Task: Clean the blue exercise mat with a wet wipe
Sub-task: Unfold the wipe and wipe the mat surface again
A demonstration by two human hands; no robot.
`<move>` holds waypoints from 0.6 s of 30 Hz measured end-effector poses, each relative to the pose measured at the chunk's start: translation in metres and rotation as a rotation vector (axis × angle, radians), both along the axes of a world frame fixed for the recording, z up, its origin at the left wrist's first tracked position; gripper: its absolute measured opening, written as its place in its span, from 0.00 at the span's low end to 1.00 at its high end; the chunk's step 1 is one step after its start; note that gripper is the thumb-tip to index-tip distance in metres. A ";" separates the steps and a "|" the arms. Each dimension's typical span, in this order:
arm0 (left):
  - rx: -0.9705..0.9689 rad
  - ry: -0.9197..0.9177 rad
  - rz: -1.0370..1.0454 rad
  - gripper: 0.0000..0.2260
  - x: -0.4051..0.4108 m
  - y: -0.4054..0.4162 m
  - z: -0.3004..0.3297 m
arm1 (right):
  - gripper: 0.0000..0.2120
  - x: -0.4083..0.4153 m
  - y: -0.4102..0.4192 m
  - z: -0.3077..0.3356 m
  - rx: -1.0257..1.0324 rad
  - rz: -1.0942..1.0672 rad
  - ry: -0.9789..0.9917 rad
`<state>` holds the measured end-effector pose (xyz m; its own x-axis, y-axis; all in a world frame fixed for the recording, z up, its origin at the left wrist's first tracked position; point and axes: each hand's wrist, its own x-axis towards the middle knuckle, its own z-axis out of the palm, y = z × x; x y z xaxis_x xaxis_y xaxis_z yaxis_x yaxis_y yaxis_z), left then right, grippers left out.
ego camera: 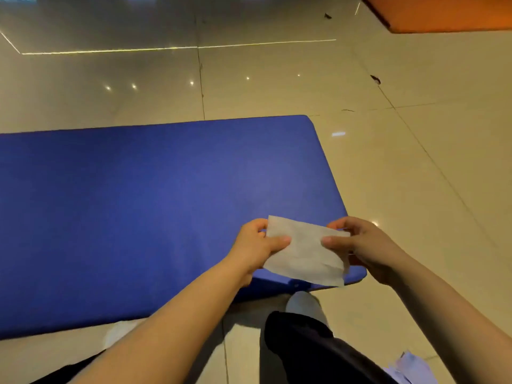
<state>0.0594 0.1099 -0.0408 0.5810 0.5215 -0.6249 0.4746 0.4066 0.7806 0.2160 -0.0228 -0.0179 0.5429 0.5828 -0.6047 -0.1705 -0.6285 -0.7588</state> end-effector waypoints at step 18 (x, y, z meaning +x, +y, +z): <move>0.492 0.947 -0.739 0.34 -0.059 -0.009 -0.167 | 0.30 -0.023 -0.020 -0.237 -0.326 0.724 -0.933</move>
<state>0.0002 0.1013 -0.2073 0.2684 0.5599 -0.7839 0.9083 -0.4182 0.0123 0.1925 -0.0427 -0.2553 0.4594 0.8241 -0.3313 0.8221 -0.5357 -0.1926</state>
